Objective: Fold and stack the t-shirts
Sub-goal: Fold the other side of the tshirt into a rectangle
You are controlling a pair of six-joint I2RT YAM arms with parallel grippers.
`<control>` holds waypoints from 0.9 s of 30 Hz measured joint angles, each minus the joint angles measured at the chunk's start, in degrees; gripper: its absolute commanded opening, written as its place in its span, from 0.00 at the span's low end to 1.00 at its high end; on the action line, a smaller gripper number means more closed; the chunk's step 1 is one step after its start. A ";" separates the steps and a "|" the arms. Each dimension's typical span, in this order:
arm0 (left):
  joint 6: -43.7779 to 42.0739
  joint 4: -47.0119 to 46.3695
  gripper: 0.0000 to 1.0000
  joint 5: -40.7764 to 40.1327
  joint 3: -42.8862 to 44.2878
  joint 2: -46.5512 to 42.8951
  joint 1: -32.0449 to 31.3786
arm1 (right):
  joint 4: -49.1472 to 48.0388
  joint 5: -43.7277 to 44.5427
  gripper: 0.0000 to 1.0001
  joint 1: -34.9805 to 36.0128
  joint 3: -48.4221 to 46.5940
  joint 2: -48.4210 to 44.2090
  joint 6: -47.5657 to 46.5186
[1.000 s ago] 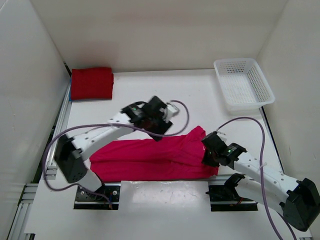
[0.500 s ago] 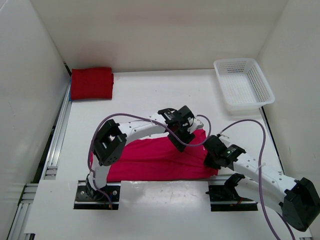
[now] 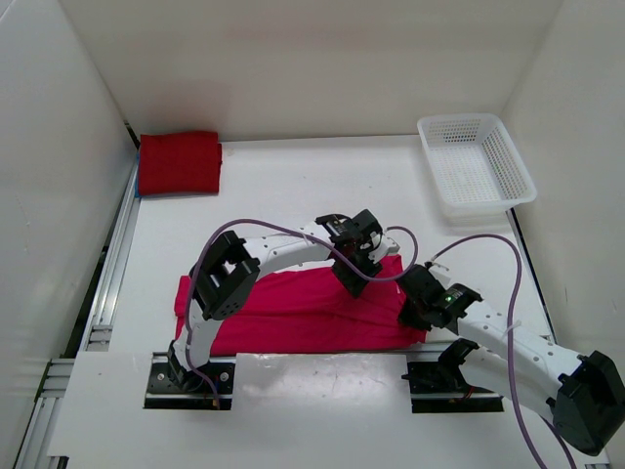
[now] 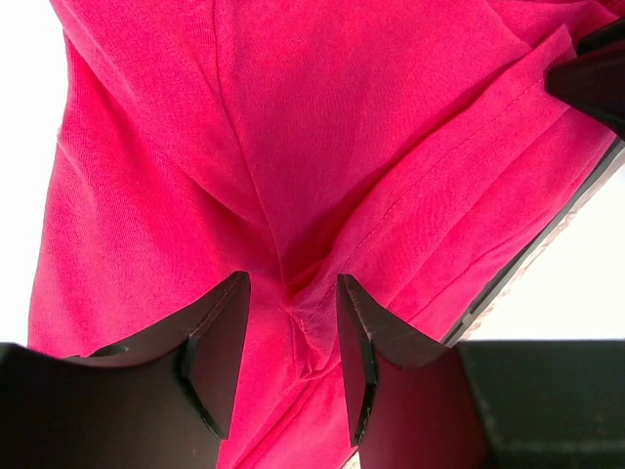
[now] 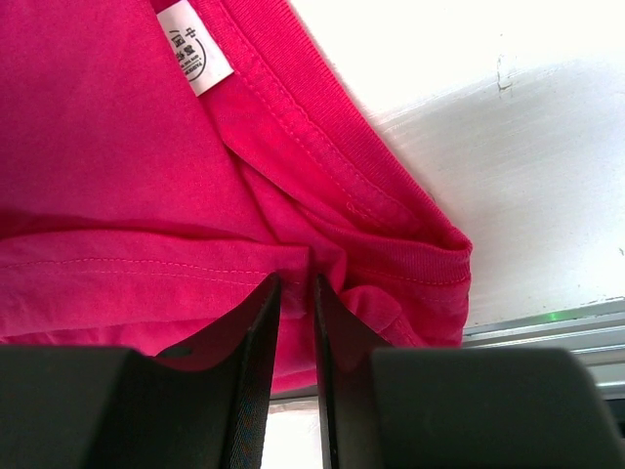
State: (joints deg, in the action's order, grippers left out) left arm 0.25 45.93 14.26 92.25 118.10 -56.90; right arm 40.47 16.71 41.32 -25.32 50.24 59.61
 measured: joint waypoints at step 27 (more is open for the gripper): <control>0.24 3.26 0.11 1.88 -1.97 -0.02 0.07 | -1.66 -0.33 0.01 0.00 0.00 2.40 -0.48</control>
State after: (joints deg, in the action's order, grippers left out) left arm 0.49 49.19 16.14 90.28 118.08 -56.84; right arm 38.81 16.38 41.32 -25.32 52.64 59.13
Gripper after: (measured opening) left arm 0.128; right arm 0.050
